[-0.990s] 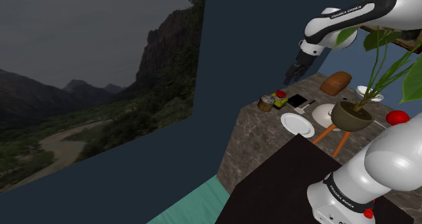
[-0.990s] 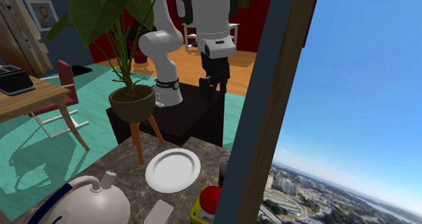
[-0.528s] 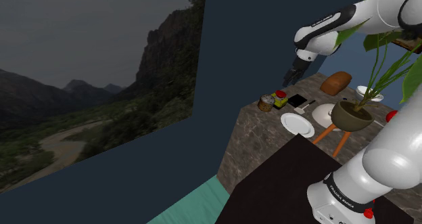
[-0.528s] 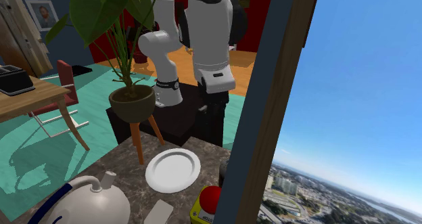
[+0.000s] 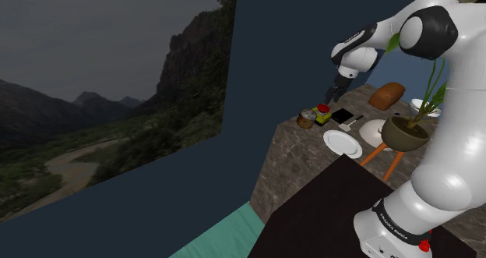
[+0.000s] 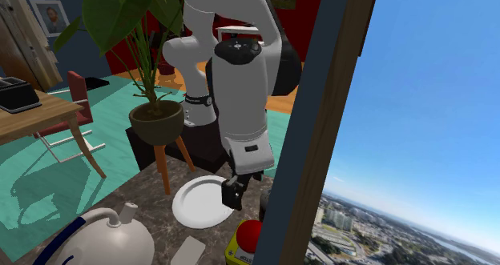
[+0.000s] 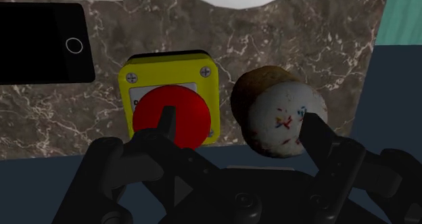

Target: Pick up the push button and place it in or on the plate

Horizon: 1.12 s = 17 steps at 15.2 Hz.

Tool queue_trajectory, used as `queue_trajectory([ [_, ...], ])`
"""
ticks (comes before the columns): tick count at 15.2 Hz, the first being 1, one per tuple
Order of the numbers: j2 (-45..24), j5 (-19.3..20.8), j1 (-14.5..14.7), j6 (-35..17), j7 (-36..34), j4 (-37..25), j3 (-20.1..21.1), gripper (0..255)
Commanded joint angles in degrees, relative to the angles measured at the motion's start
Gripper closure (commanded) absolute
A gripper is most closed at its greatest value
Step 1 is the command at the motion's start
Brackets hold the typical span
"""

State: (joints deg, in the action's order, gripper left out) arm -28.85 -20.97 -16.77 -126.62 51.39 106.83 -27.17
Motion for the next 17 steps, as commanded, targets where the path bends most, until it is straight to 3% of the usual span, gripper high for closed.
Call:
queue_trajectory([
  [1,-3.99,-1.15,-2.12,0.84,1.34,-4.15,0.59,0],
  [4,-10.79,-2.66,-5.60,2.36,2.74,-11.73,1.73,0],
  [17,-14.24,-4.37,-6.26,-1.49,3.72,-11.20,3.20,0],
])
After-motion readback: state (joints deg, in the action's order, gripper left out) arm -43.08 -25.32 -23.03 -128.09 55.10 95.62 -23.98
